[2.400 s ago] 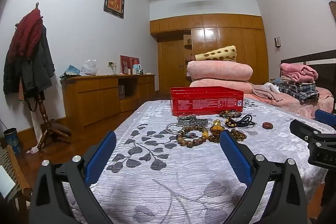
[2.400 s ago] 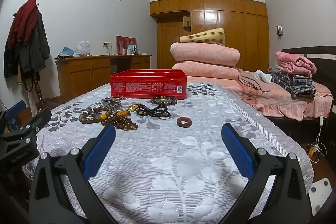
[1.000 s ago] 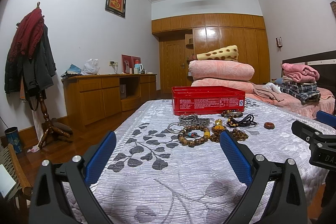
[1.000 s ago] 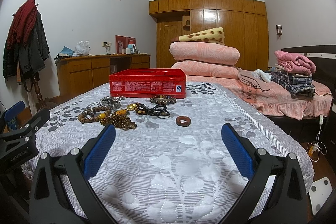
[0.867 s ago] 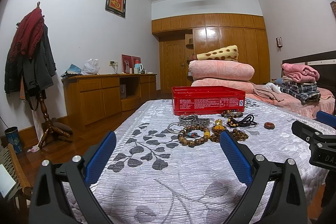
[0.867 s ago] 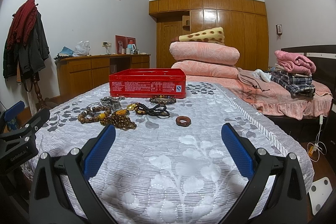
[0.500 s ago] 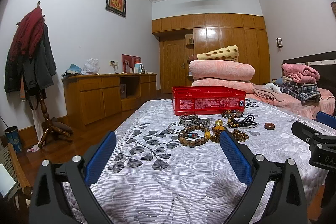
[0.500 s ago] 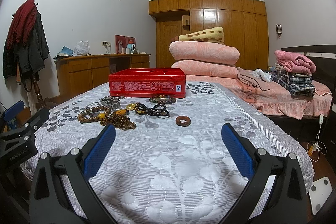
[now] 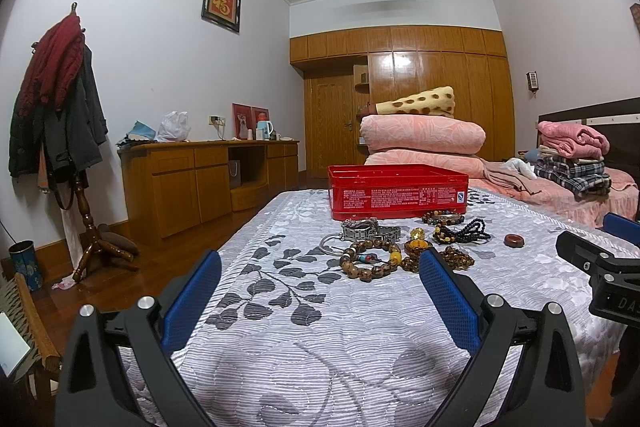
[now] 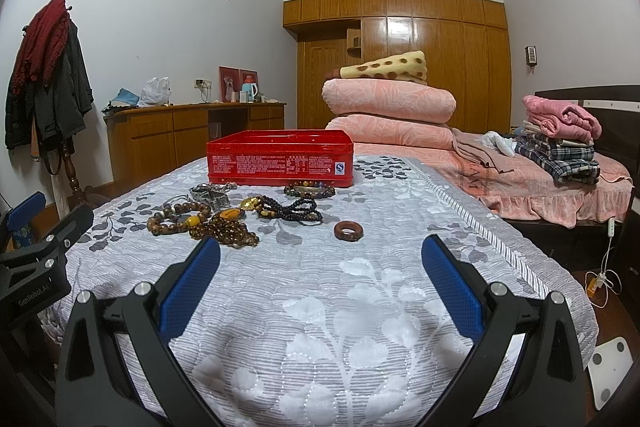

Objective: Organize jewelry

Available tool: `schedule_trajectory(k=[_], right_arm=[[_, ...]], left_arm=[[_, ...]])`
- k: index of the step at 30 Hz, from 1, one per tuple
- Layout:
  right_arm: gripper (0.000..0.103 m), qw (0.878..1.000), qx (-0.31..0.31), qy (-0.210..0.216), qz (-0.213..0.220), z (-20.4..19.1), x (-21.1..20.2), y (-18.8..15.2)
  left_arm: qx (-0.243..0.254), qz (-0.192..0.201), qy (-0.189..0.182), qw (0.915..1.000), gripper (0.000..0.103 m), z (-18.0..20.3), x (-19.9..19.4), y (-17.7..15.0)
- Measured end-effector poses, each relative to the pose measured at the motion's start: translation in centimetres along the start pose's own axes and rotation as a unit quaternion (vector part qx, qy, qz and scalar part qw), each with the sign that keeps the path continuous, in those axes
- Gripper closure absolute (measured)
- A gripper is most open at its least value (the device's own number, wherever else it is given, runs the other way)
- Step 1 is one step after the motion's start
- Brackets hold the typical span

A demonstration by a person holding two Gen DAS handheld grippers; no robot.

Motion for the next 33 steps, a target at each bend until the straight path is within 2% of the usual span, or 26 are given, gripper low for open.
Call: schedule_trajectory(k=[24, 33], right_arm=[[0.005, 1.0, -0.001, 0.001, -0.002, 0.0, 0.1, -0.1], [0.005, 1.0, -0.003, 0.004, -0.028, 0.9, 1.7, 0.9]], left_arm=[[-0.001, -0.003, 0.0, 1.0, 0.006, -0.2, 0.1, 0.0], [-0.017, -0.048, -0.005, 0.9987, 0.006, -1.8, 1.7, 1.1]])
Point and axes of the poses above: each gripper's, at about its wrist camera, not at the fingertips, and x roughly the way its jaws point, z to its right, y to its top, the point moved 3 cm from there along x, roughly the way its jaws point, and after that the axes turned 8 degrees about -y, right-handed, at the moved point
